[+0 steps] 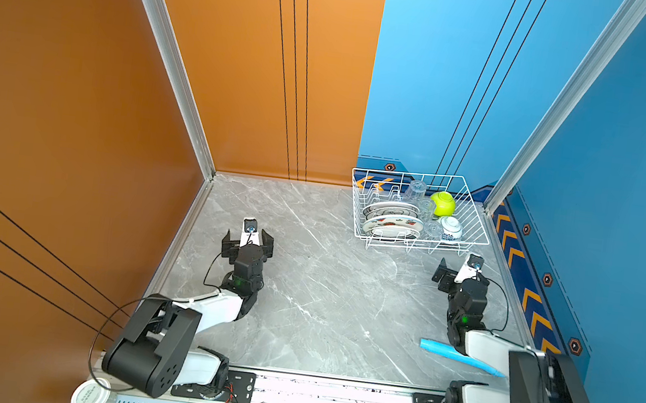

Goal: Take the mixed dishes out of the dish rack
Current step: 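Reach left gripper to the rack's near end while right gripper approaches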

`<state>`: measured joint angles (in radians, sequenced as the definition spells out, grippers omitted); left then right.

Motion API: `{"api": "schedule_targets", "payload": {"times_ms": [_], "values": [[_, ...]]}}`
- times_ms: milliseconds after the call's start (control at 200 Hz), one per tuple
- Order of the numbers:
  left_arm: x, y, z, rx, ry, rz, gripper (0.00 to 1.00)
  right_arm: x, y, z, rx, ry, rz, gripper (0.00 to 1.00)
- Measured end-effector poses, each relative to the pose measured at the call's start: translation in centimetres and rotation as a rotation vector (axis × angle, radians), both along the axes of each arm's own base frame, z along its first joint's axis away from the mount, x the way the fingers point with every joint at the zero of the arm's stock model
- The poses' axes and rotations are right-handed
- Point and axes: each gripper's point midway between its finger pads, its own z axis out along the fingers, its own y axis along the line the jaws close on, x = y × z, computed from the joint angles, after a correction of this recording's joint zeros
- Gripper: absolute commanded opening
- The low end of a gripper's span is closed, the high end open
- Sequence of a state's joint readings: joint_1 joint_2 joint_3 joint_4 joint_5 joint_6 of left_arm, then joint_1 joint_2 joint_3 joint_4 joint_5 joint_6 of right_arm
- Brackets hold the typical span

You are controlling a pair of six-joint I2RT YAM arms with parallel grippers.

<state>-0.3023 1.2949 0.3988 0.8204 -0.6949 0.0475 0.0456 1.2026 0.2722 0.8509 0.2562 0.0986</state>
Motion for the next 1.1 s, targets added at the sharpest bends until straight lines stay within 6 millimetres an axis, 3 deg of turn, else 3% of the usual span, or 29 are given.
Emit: {"api": "schedule_targets", "payload": {"times_ms": [150,325,405,505,616,711,851,1066,1101], "values": [[0.1,-2.3,3.1,-0.029,-0.005,-0.014,0.98,-1.2,0.9,5.5,0.019,-0.085,0.026,1.0],[0.4,-7.6,6.8,-0.096,0.03,-0.115,0.98,-2.2,2.4,8.6,0.067,-0.043,0.09,1.0],[0.4,-10.0,7.9,-0.127,0.06,-0.168,0.98,-2.5,3.3,8.1,0.095,0.021,0.13,1.0],[0.6,-13.9,8.3,-0.16,0.127,-0.254,0.98,-3.1,4.5,6.0,0.144,0.132,0.182,1.0],[0.9,-18.0,7.2,-0.191,0.23,-0.347,0.98,-4.0,5.5,3.5,0.208,0.24,0.219,1.0],[1.3,-20.9,5.9,-0.23,0.309,-0.407,0.98,-4.6,6.3,2.9,0.268,0.273,0.249,1.0],[2.3,-23.6,4.3,-0.285,0.39,-0.448,1.0,-5.2,7.1,3.4,0.359,0.263,0.285,1.0],[4.3,-27.5,3.5,-0.383,0.45,-0.489,0.87,-5.8,8.5,2.2,0.477,0.322,0.325,1.0],[4.7,-28.1,3.4,-0.398,0.457,-0.494,0.82,-5.9,8.7,1.8,0.494,0.344,0.328,1.0]]}}
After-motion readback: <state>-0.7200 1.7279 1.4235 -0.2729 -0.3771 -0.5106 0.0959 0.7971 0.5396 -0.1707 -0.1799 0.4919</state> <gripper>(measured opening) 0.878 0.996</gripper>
